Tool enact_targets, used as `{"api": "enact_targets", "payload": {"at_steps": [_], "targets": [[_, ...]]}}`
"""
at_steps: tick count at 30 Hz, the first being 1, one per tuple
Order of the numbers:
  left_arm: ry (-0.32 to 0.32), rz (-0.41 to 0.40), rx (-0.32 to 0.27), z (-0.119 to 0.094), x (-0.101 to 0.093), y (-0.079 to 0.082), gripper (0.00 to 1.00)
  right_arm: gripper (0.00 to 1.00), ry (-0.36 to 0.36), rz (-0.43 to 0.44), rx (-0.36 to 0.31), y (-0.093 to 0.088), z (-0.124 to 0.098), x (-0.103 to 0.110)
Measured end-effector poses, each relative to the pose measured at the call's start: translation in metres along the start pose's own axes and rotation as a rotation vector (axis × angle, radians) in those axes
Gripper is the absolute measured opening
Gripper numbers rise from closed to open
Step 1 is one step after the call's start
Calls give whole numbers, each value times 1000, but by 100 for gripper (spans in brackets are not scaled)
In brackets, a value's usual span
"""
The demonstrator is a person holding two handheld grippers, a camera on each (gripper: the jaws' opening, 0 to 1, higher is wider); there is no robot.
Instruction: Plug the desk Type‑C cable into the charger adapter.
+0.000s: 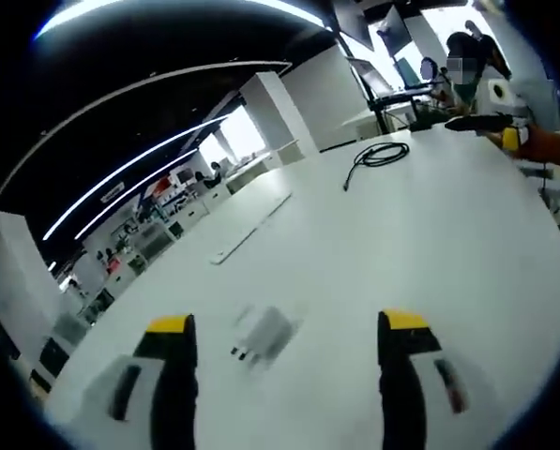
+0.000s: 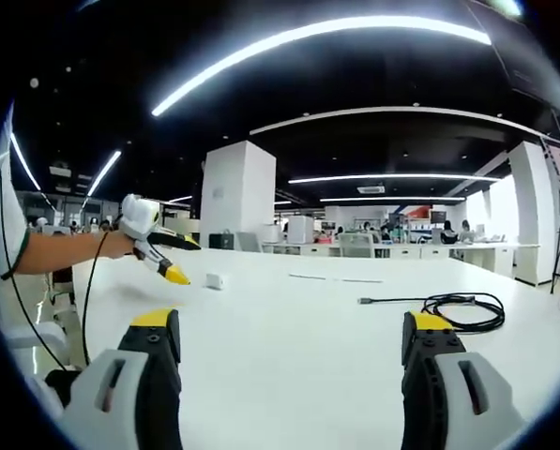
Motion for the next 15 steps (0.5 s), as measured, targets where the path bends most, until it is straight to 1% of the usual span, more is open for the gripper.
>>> {"api": "enact_targets", "payload": {"at_steps": [1,3,4,6,8,10,11,12,15], "targets": [[-5,1,-2,2,3,-1,71,100,2,0,1,0,0,1],[-7,-4,-3,9,13,-6,71,100,6,0,1,0,0,2],[-6,-11,12,9,13,-6,71,100,8,1,2,0,0,2],[-5,-13,13,10,16,-6,71,100,11,1,2,0,0,2],[-19,-12,13,13,22,-8,69,100,12,1,5,-1,0,3],[-27,-7,23,14,23,-8,69,100,14,5,8,-2,0,2],[-37,0,31,18,30,-11,67,100,14,7,10,-3,0,2],[-42,3,34,19,32,-12,67,100,13,9,13,-4,0,2],[-65,2,55,23,33,-11,66,100,14,12,16,-4,0,2]]}}
Point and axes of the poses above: the point that each gripper's makers call its tool centre point, and the gripper's own axes: z roughly forward along the fingers, x roughly to its left, y roughly out of its top, the point moved 10 cm from there along -z, roughly backward along the fingers, and after that the axes turned 12 degrees about -x, right-handed, at the moved point
